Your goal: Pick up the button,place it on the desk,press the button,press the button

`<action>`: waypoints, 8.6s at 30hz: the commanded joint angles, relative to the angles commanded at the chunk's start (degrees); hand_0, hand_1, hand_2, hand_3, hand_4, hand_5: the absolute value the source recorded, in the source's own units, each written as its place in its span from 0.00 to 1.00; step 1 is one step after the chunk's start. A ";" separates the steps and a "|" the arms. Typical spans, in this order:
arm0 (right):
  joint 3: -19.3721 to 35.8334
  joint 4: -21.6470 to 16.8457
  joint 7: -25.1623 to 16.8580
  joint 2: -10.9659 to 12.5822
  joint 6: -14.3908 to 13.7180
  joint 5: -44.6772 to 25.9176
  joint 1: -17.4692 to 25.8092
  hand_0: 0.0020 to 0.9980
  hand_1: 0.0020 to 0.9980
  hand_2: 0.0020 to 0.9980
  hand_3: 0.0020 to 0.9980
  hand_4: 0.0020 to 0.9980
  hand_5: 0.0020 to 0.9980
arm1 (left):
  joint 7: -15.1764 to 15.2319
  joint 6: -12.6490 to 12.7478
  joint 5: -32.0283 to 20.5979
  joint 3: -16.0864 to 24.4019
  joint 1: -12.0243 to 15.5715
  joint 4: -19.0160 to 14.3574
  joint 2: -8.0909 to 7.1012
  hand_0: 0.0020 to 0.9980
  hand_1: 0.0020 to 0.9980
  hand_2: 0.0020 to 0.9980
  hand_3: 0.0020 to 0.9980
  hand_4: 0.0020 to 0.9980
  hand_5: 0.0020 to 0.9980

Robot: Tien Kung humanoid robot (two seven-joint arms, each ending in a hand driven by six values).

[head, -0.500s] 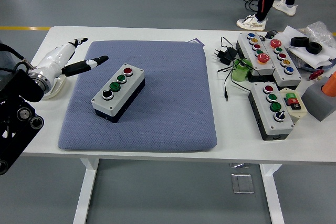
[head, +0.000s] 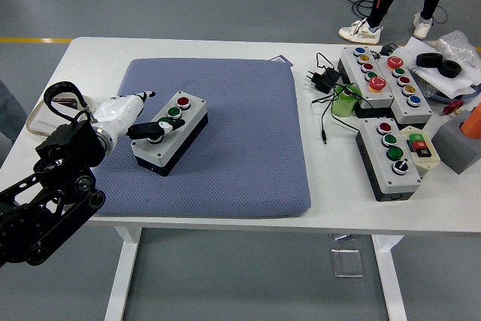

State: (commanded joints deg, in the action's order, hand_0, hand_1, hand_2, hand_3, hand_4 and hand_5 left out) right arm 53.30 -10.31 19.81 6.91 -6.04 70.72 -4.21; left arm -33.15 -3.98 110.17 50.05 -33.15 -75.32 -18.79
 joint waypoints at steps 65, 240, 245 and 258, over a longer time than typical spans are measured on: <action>0.03 0.00 0.10 0.15 -0.04 0.24 0.08 0.64 0.46 0.62 0.56 0.30 0.22 | 32.64 -0.55 19.83 -1.48 -5.37 11.26 3.46 0.37 0.25 0.21 0.29 0.50 0.00; 0.85 0.00 0.16 -0.02 0.10 1.49 0.03 0.64 0.47 0.62 0.56 0.30 0.22 | 29.50 -32.05 16.90 2.25 -2.35 -16.61 -3.50 0.11 0.02 0.06 0.89 0.51 0.21; 0.75 0.00 0.11 0.03 0.13 1.47 0.00 0.64 0.47 0.62 0.56 0.30 0.22 | 29.03 -31.33 15.58 2.85 -2.82 -16.08 -3.21 0.11 0.01 0.05 0.91 0.41 0.00; 0.30 0.00 0.04 0.02 0.10 0.96 -0.33 0.64 0.47 0.62 0.56 0.30 0.22 | 28.04 -28.49 14.24 1.53 -5.44 -10.89 -0.31 0.11 0.01 0.04 0.94 0.36 0.00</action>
State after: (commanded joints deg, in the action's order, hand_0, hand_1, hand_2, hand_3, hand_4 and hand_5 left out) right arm 53.59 -10.31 19.85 6.93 -5.95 71.68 -4.55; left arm -5.11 -32.47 124.42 51.58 -38.58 -86.21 -19.11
